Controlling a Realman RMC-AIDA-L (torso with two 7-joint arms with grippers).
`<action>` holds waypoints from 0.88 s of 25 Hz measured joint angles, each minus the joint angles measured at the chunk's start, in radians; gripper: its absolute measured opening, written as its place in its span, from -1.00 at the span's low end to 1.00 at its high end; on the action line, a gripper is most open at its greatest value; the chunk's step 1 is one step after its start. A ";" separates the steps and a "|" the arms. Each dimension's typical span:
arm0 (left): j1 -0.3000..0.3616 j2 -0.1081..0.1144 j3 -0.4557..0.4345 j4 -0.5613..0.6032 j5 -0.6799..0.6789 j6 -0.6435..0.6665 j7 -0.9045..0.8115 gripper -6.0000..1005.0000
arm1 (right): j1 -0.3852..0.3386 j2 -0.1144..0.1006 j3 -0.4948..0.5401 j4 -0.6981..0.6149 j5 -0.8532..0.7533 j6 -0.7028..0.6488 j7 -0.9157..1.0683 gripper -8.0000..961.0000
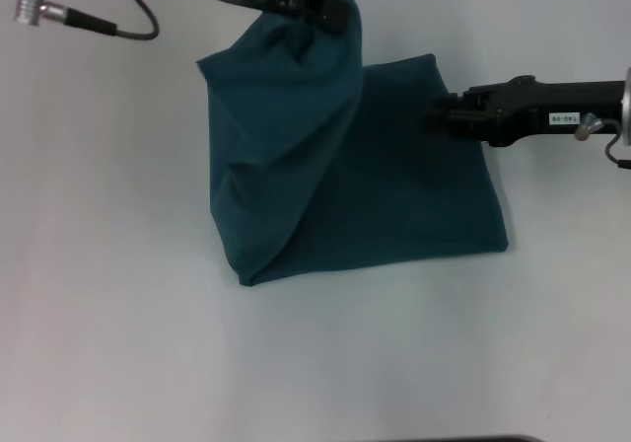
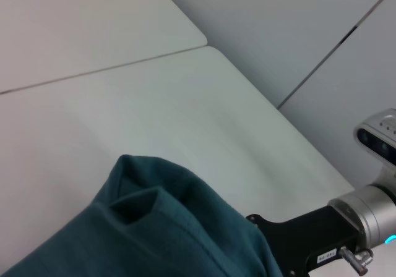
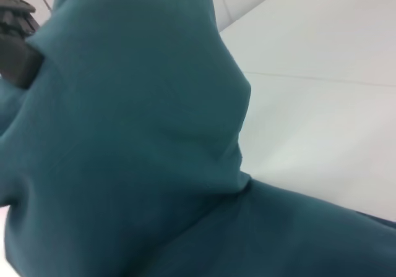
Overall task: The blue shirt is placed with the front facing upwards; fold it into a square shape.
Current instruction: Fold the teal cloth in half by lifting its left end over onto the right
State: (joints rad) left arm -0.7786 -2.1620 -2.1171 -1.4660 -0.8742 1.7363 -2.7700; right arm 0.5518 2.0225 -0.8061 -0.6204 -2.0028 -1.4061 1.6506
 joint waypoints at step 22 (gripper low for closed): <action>-0.092 -0.003 0.061 0.223 -0.013 -0.152 0.009 -0.76 | -0.009 -0.023 0.033 -0.001 -0.001 -0.006 0.001 -0.24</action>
State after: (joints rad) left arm -0.8708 -2.1649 -2.0563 -1.2433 -0.8871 1.5842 -2.7612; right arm 0.5430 1.9993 -0.7730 -0.6213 -2.0033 -1.4117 1.6520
